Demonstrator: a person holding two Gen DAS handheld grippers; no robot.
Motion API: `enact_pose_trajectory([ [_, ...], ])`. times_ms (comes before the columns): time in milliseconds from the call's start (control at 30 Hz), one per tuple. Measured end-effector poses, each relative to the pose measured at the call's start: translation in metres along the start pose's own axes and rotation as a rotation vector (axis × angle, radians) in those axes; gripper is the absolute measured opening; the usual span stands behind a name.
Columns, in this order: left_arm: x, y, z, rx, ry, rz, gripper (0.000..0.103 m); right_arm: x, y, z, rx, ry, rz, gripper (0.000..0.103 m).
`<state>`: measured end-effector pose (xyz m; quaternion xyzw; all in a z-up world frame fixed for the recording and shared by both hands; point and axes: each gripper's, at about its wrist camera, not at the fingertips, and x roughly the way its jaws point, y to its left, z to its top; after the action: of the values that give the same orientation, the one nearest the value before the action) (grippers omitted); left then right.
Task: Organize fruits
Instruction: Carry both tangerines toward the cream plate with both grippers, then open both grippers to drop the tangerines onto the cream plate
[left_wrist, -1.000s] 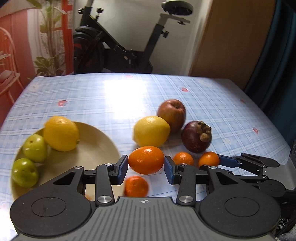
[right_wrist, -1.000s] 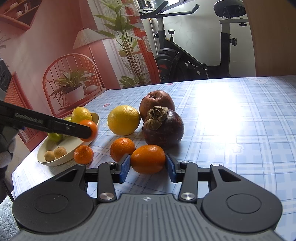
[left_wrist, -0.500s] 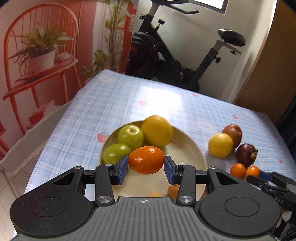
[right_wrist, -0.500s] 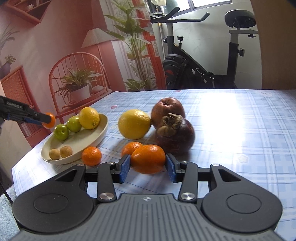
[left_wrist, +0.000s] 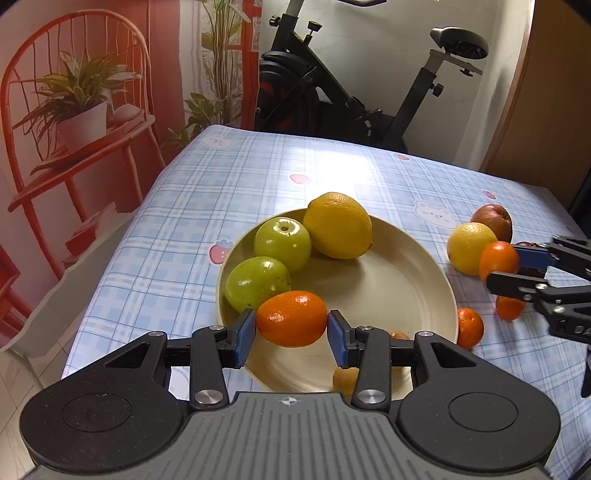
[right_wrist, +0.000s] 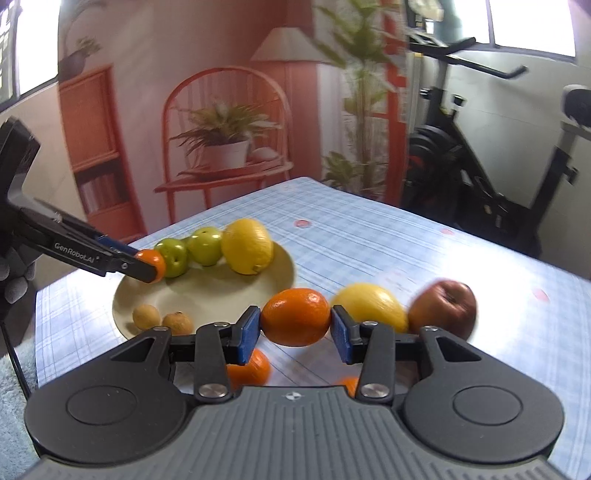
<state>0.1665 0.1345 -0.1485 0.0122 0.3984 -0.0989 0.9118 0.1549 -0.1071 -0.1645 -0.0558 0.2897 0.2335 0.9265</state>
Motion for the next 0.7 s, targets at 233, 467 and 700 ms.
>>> enact_pose_trajectory([
  [233, 0.002, -0.002, -0.004, 0.034, 0.02, -0.001, 0.045, 0.058, 0.015, 0.02, -0.112, 0.074, 0.028, 0.044],
  [467, 0.002, 0.006, -0.006, 0.01, 0.022, -0.003, 0.045, 0.095, 0.016, 0.026, -0.146, 0.129, 0.016, 0.044],
  [700, 0.004, 0.005, -0.007, 0.018, 0.026, -0.004, 0.045, 0.107, 0.021, 0.024, -0.173, 0.143, 0.007, 0.045],
])
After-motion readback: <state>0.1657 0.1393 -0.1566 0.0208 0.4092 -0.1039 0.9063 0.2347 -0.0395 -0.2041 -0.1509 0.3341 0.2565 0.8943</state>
